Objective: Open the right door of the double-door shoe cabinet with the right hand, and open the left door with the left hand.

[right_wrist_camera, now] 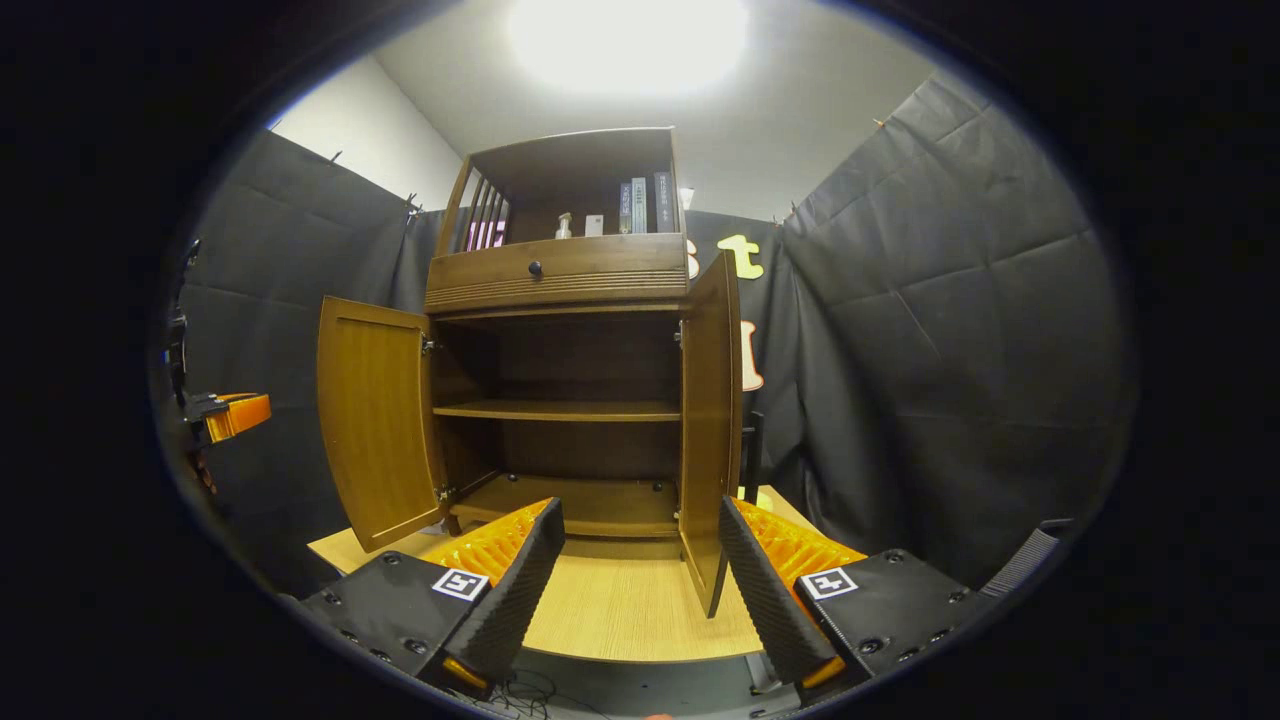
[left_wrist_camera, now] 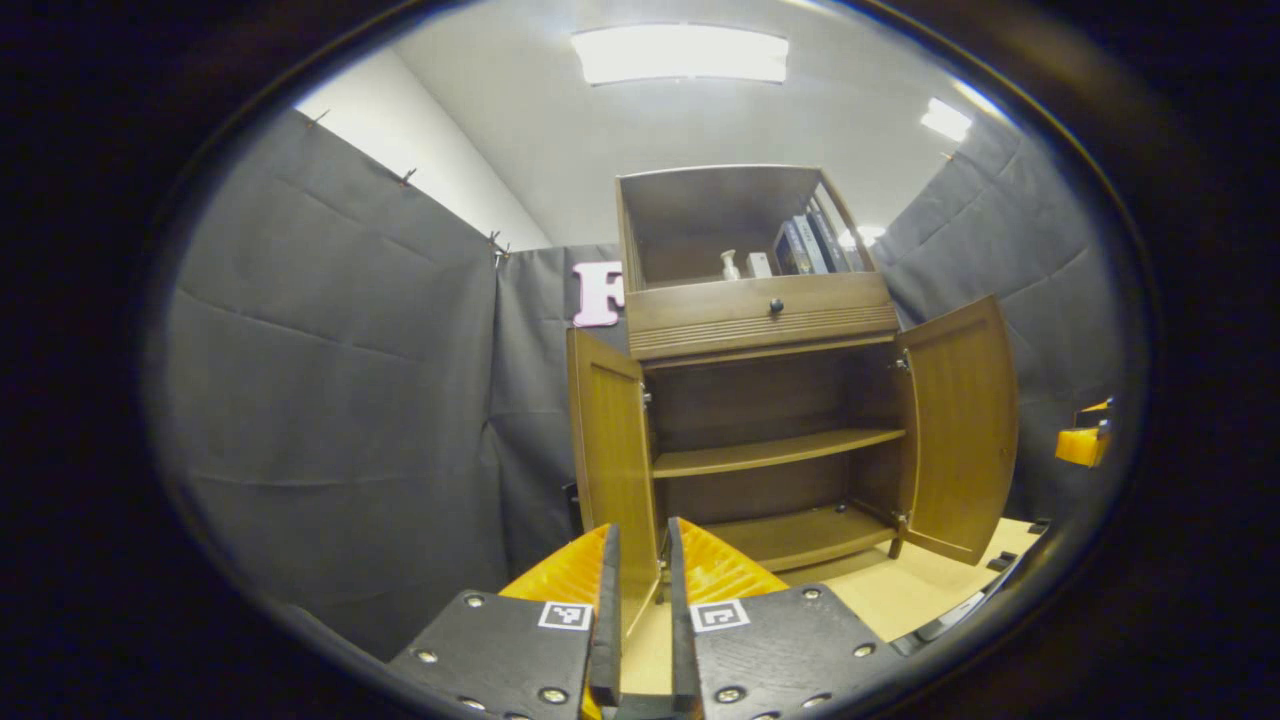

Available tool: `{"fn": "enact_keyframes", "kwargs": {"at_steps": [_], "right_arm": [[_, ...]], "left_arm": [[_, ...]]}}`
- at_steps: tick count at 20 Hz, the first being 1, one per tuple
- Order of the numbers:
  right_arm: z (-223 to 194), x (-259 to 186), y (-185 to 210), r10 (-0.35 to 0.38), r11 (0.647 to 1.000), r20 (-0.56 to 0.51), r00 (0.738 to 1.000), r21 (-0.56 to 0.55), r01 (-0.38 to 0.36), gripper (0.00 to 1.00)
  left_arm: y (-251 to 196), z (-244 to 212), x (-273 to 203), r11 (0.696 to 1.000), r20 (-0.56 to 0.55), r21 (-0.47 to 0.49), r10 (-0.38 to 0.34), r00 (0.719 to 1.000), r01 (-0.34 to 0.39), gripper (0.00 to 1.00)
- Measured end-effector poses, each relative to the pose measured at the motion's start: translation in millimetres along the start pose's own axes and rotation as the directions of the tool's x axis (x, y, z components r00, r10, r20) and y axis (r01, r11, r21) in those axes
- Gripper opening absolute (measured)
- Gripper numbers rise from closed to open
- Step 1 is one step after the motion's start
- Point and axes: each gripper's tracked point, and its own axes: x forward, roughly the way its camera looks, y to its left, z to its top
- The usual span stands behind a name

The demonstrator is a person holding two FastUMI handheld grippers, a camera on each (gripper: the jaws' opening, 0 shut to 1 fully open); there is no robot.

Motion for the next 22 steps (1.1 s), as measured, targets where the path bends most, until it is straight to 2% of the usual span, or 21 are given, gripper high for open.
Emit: {"fn": "enact_keyframes", "kwargs": {"at_steps": [1, 2, 11, 13, 14, 15, 22], "right_arm": [[-0.2, 1.0, 0.3, -0.001, 1.0, 0.001, 1.0, -0.001, 0.001, 1.0], [1.0, 1.0, 0.0, -0.002, 1.0, 0.001, 1.0, -0.002, 0.002, 0.97], [0.8, 4.2, 0.7, -0.008, 1.0, 0.002, 1.0, -0.007, 0.008, 0.98], [0.6, 6.0, 1.6, -0.009, 1.0, 0.002, 1.0, -0.008, 0.009, 0.98], [0.8, 6.3, 1.8, -0.009, 1.0, 0.002, 1.0, -0.008, 0.009, 0.94], [1.1, 6.7, 2.9, -0.008, 1.0, 0.004, 1.0, -0.009, 0.008, 0.97], [4.7, 7.5, 0.9, -0.013, 1.0, 0.009, 1.0, -0.008, 0.013, 0.97]], "left_arm": [[0.4, 0.4, -0.5, 1.0, 0.003, -0.004, 0.001, 1.0, 0.0, 0.26], [2.0, 0.4, -1.5, 1.0, 0.003, -0.008, 0.003, 1.0, -0.003, 0.33], [17.3, -0.8, -3.8, 0.999, 0.019, -0.006, 0.035, 0.999, -0.035, 0.94], [19.9, -4.0, -3.8, 0.999, 0.011, -0.014, 0.036, 0.999, -0.036, 0.95], [22.1, -3.9, -4.6, 0.999, 0.011, -0.015, 0.038, 0.999, -0.038, 0.95], [24.0, -3.4, -3.6, 0.999, 0.011, -0.014, 0.041, 0.999, -0.041, 0.95], [22.8, -0.3, -0.9, 0.999, 0.014, -0.004, 0.044, 0.999, -0.044, 0.95]]}}
